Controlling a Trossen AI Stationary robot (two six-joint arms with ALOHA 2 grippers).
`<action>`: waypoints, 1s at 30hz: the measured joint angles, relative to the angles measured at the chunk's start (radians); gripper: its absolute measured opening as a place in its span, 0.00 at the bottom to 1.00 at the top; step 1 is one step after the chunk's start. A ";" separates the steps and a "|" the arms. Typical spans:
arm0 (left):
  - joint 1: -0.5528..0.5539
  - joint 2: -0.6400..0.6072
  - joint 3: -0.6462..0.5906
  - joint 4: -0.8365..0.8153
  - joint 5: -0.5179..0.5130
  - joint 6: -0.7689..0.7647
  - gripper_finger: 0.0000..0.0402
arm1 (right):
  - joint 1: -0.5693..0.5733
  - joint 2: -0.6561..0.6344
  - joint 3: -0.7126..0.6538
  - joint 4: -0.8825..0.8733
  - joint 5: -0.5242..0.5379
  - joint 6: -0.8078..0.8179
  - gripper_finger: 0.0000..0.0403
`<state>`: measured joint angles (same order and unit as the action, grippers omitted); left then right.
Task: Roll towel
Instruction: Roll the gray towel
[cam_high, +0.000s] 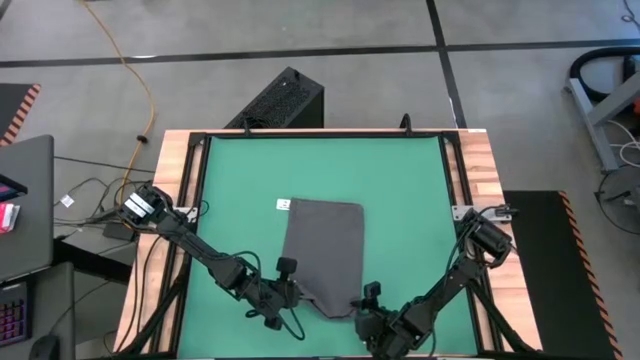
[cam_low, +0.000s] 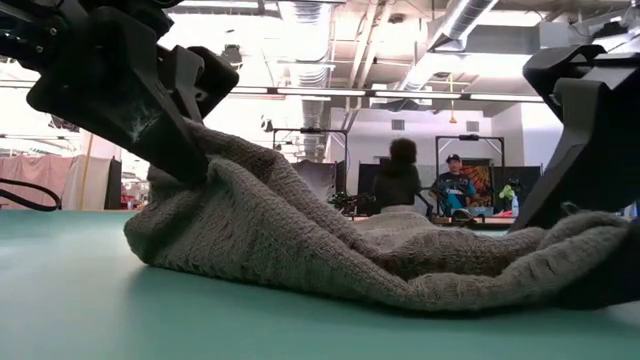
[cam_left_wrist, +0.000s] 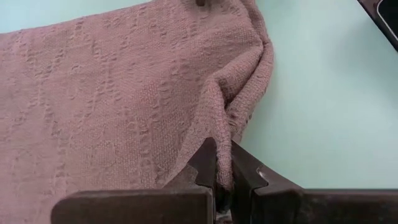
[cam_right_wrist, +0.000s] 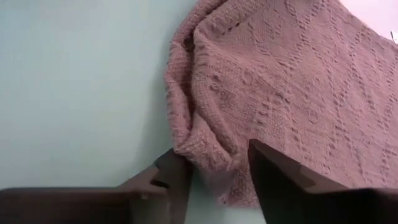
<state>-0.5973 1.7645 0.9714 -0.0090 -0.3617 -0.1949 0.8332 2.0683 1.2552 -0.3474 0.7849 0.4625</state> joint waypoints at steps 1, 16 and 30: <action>-0.002 0.000 0.000 0.000 0.000 -0.008 0.00 | 0.000 0.000 0.000 0.000 -0.001 0.000 0.38; -0.054 0.000 0.000 -0.017 0.148 -0.124 0.00 | -0.022 -0.009 -0.001 -0.008 -0.052 0.133 0.04; -0.055 0.004 -0.081 0.032 0.156 -0.218 0.00 | -0.071 -0.128 0.000 -0.016 -0.196 0.230 0.04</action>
<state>-0.6525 1.7683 0.8909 0.0234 -0.2056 -0.4126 0.7617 1.9407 1.2551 -0.3633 0.5889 0.6926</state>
